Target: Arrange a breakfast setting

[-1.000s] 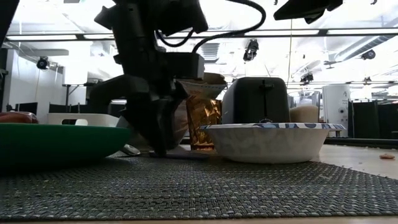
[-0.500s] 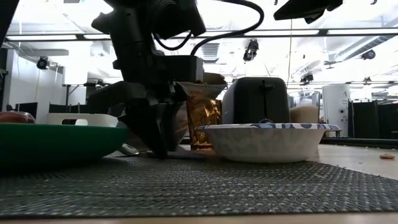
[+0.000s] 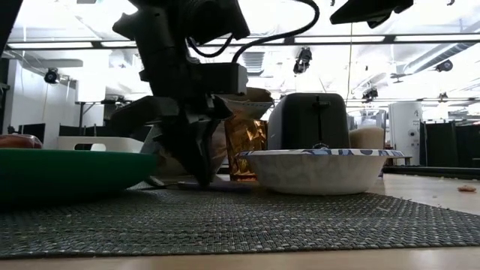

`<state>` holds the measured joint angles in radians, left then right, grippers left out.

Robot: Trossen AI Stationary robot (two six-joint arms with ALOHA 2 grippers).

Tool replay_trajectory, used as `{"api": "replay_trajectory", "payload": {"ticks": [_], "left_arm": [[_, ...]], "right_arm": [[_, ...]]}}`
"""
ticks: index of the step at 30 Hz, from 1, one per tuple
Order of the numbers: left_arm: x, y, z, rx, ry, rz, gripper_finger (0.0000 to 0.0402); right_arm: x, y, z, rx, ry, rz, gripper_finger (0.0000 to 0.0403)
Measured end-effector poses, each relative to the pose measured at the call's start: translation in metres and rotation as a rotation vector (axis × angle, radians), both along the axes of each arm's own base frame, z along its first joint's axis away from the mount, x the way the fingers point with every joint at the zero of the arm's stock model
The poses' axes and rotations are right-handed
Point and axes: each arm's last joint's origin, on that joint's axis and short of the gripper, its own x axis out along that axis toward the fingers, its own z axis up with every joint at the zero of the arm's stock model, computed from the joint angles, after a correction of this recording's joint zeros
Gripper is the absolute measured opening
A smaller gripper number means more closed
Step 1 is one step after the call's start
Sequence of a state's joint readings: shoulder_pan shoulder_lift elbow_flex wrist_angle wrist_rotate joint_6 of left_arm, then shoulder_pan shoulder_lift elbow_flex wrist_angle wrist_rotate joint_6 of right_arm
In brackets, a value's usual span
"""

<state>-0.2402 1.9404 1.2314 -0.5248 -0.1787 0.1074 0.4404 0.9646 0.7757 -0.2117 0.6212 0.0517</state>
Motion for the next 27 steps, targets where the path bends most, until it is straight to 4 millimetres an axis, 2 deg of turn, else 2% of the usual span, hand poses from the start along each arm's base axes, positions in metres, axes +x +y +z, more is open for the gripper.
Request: {"api": "replay_trajectory", "payload": {"ticks": [7, 12, 14, 17, 19, 22, 27], "left_arm": [[0.002, -0.01, 0.012, 0.036, 0.043, -0.147, 0.0001], [-0.001, -0.016, 0.011, 0.001, 0.08, -0.294, 0.0001], [0.001, -0.017, 0.012, 0.045, 0.057, -0.279, 0.0001], [0.003, -0.011, 0.013, 0.158, 0.022, -0.162, 0.0], [0.004, -0.008, 0.012, 0.158, 0.016, -0.118, 0.0], [0.007, -0.01, -0.001, 0.125, 0.033, -0.092, 0.0], [0.007, -0.02, -0.012, 0.104, 0.06, -0.147, 0.0]], "right_arm": [[0.0, 0.0, 0.0, 0.0, 0.0, 0.0, 0.0009], [0.0, 0.0, 0.0, -0.001, 0.001, 0.0, 0.0009], [0.0, 0.0, 0.0, -0.001, 0.001, 0.0, 0.0009], [0.0, 0.0, 0.0, -0.001, 0.001, 0.0, 0.0009], [0.0, 0.0, 0.0, -0.001, 0.001, 0.0, 0.0009], [0.0, 0.0, 0.0, -0.001, 0.001, 0.0, 0.0009], [0.0, 0.0, 0.0, -0.001, 0.002, 0.001, 0.0009]]}}
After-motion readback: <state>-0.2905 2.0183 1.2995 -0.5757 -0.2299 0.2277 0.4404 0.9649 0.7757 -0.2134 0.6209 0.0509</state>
